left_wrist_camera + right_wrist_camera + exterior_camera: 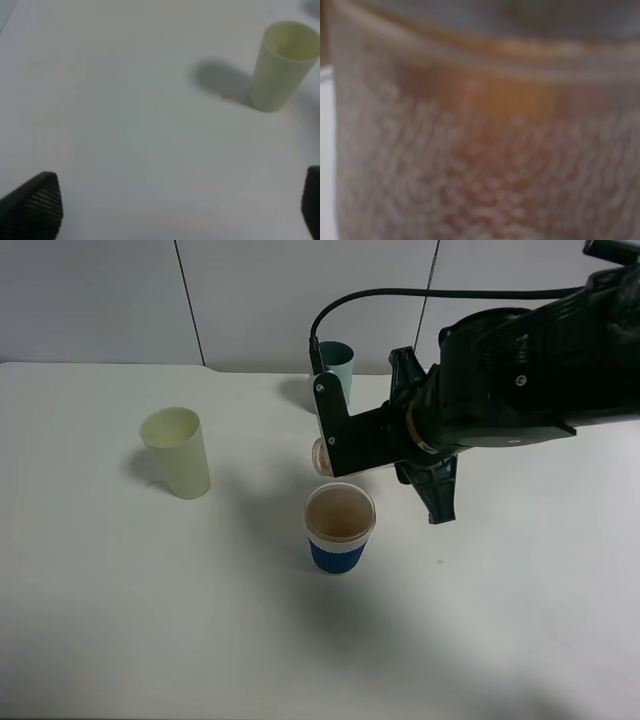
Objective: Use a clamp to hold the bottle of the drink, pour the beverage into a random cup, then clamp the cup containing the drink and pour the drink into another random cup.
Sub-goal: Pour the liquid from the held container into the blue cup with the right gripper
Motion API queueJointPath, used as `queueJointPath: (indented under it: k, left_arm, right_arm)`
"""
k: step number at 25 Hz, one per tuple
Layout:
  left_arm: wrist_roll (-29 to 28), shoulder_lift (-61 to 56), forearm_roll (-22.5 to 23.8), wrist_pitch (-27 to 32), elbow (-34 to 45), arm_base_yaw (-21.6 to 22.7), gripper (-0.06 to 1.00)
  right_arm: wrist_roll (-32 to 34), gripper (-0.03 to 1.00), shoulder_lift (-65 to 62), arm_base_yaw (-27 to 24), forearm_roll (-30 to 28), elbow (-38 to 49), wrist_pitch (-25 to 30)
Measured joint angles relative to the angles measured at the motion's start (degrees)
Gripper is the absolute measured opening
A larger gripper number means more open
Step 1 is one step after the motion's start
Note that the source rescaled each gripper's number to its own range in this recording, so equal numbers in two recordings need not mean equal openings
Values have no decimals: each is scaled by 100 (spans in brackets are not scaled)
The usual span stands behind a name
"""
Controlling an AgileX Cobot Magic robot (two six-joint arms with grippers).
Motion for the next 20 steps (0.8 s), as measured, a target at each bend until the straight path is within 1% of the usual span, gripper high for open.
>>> queueJointPath:
  k: [2,5,9,13,20]
  left_arm:
    - [0,0,0,0,0,0,89]
    - [0,0,0,0,0,0,89]
    - [0,0,0,0,0,0,89]
    - [0,0,0,0,0,0,89]
    - [0,0,0,0,0,0,89]
  right_arm:
    - [0,1,0,0,-8,-2,60]
    - [-44,1,0,66,-8,-2,390]
    - [-148,1,0,130,-8,-2,517]
    - [-260,1,-29,192,-8,-2,759]
    - [-466,1,-29,204,-3,-2,942]
